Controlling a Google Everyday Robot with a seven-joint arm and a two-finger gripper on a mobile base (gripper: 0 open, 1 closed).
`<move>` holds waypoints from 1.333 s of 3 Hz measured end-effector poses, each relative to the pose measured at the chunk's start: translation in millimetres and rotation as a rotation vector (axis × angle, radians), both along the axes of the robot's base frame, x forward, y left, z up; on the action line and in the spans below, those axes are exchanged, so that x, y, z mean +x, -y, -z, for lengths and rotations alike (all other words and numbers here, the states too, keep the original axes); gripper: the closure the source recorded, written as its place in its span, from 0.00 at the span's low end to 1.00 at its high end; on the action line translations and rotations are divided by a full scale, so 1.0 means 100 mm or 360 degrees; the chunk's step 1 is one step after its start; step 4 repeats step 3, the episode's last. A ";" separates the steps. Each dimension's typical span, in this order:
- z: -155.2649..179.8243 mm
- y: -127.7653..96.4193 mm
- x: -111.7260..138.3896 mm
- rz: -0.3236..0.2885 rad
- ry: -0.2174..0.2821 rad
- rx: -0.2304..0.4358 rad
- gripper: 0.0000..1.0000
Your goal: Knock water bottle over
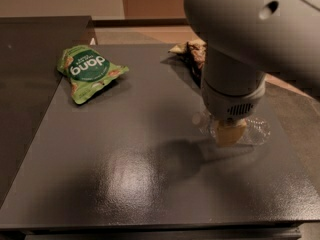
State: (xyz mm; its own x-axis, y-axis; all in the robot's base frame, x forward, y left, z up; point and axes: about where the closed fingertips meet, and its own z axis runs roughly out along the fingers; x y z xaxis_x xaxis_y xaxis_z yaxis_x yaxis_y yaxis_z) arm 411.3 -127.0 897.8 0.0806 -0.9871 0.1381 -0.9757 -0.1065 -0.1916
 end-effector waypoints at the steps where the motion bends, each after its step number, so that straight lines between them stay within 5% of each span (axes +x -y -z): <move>1: 0.11 -0.10 -0.05 -0.0025 -0.0017 -0.0011 0.12; 2: 0.07 -0.11 -0.05 -0.0029 0.0001 -0.0007 0.00; 4: 0.07 -0.11 -0.05 -0.0029 0.0002 -0.0007 0.00</move>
Offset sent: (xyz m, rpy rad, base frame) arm -0.0043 0.0088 -0.0095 -0.0061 0.0094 0.0143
